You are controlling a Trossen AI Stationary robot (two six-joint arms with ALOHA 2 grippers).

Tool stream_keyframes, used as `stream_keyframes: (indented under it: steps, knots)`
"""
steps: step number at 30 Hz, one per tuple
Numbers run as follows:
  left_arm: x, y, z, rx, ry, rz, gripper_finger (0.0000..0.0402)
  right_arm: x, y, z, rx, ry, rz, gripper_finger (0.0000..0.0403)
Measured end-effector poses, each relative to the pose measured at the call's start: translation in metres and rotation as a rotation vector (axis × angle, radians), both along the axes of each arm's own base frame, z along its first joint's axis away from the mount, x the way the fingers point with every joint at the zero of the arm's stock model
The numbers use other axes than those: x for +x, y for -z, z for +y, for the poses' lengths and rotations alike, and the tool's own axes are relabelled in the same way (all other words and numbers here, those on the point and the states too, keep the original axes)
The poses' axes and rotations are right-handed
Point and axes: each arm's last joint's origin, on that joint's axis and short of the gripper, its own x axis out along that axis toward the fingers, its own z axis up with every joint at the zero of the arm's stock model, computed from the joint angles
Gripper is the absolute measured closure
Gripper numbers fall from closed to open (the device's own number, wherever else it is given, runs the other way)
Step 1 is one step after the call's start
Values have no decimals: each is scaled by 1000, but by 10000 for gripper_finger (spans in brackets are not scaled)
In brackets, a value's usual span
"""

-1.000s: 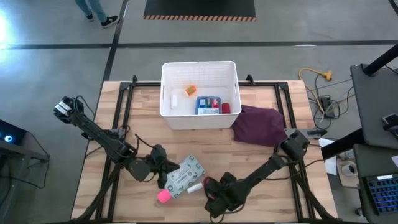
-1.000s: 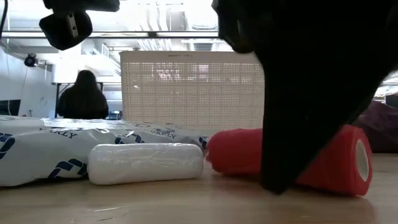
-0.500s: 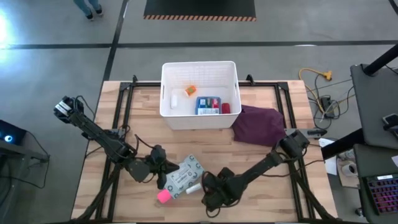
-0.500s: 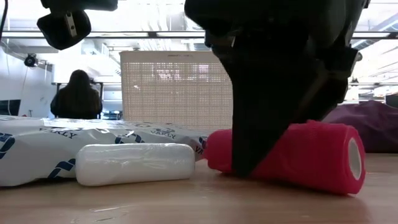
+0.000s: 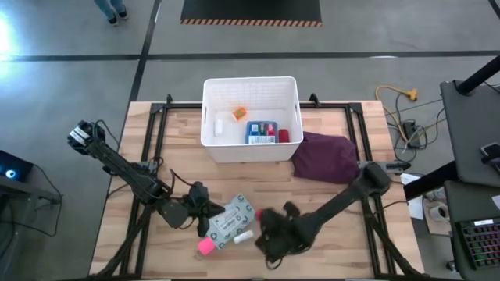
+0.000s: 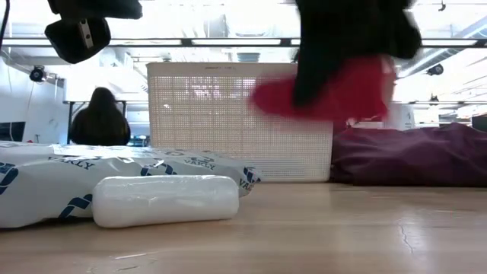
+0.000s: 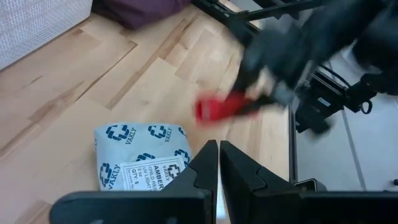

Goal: Pick & place medical supplies in basket/bin
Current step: Put the red bandage into the white bin, then put the white gauze into the white bin

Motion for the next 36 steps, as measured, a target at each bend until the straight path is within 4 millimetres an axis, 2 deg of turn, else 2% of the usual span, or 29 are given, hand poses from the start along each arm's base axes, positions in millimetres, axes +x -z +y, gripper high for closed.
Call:
stream_keyframes:
  steps: [6,9,11,14,17,19,23,26,29,32,36]
  knots:
    - [0,1,0,1,0,1,402,-36,-107,-50,-177,182,-289,342]
    - [0,1,0,1,0,1,402,-60,-165,-85,-271,250,-478,339]
    - [0,1,0,1,0,1,402,-73,-193,-116,-305,322,-541,338]
    - [0,1,0,1,0,1,402,-78,-217,-167,-346,414,-574,338]
    - [0,1,0,1,0,0,402,-67,-231,-213,-324,384,-591,338]
    - [0,1,0,-2,-1,-1,402,-56,-232,-239,-303,319,-598,337]
    - [0,1,0,-45,-23,-1,402,-46,-218,-288,-311,383,-523,329]
    - [0,1,0,-70,-37,2,402,-43,-206,-318,-238,394,-476,295]
    - [1,4,-1,-75,-46,8,402,-36,-195,-331,-180,382,-451,244]
    - [2,6,-1,-82,-53,14,401,-31,-189,-333,-113,351,-452,197]
    - [2,6,-2,-79,-50,17,395,-31,-189,-332,-132,326,-432,157]
